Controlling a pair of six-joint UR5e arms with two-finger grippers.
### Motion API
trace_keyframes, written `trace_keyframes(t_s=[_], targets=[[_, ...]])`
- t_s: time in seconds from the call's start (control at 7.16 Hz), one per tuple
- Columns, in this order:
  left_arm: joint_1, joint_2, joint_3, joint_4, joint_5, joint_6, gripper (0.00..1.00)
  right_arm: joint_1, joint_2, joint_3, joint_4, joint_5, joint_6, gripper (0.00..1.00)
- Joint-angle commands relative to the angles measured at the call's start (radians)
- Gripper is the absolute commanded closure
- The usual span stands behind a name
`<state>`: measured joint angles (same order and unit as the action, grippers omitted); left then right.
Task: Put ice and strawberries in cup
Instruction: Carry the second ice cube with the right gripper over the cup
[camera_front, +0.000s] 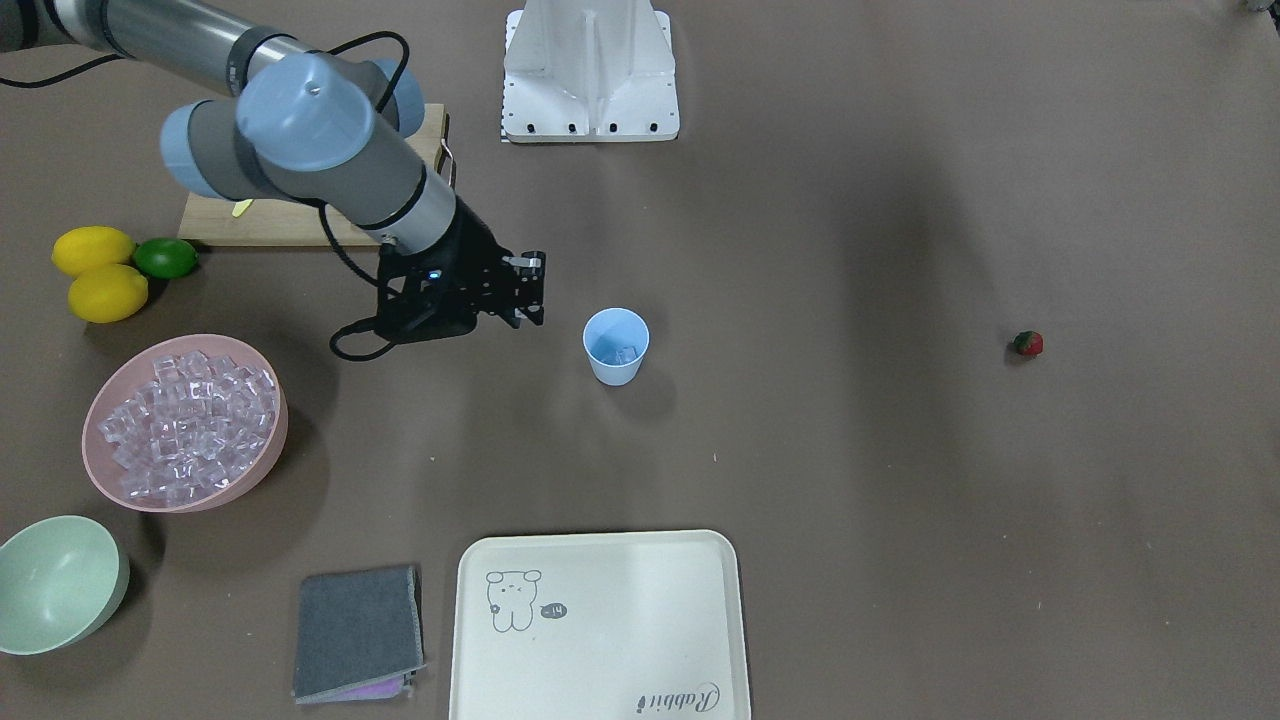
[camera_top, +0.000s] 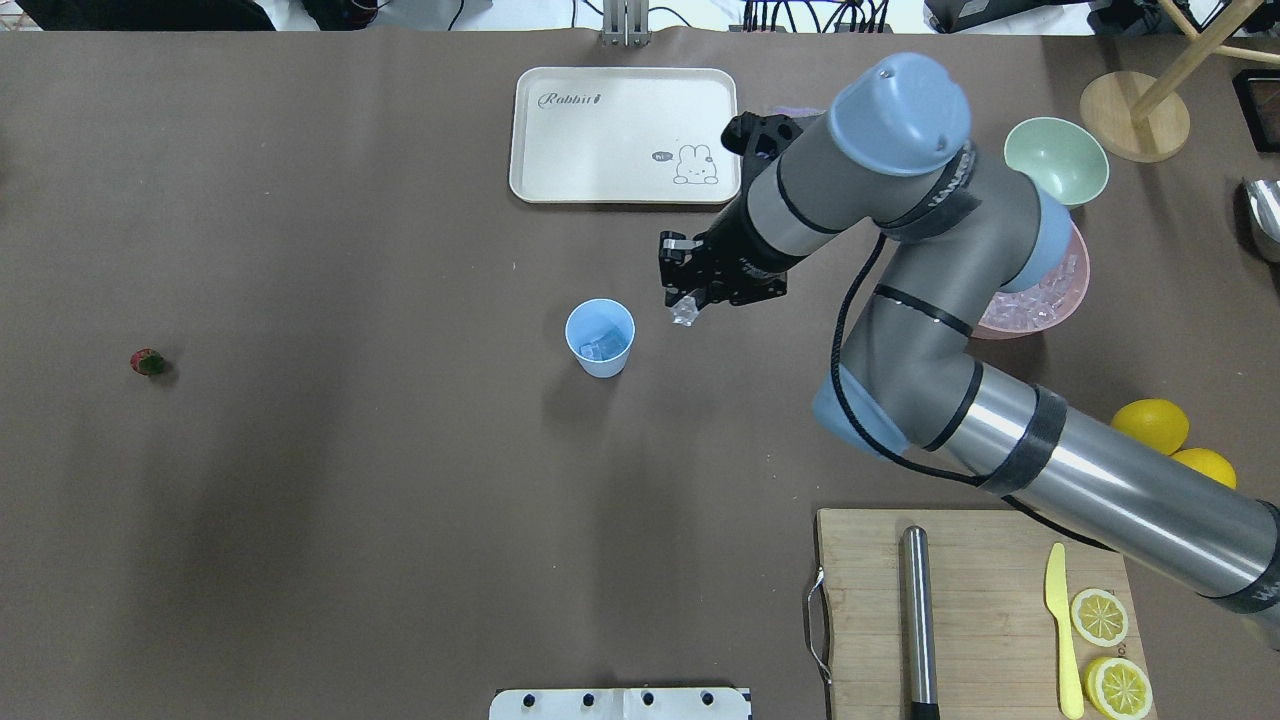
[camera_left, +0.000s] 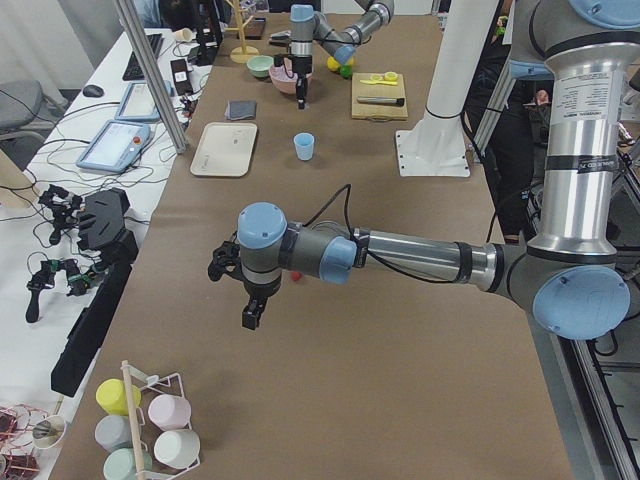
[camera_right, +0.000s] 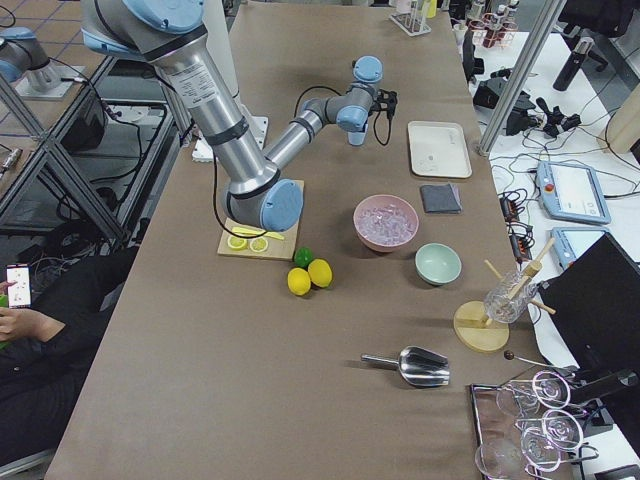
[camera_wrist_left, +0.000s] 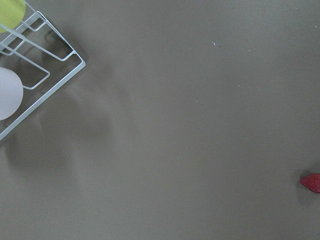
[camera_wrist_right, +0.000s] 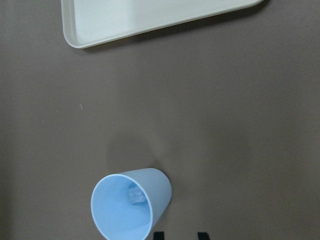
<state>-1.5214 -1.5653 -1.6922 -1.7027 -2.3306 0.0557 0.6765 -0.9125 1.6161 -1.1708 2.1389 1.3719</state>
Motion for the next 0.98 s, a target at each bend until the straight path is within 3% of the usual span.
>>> trace_keyframes(t_s=[0.0,0.84], targets=[[0.003,0.001,0.011,0.000,0.001,0.001,0.02,-0.064,0.093,-0.060,0.002,-0.091,0.056,1.00],[0.006,-0.007,0.091,-0.086,0.001,-0.001,0.02,-0.081,0.135,-0.168,0.010,-0.125,0.047,1.00]])
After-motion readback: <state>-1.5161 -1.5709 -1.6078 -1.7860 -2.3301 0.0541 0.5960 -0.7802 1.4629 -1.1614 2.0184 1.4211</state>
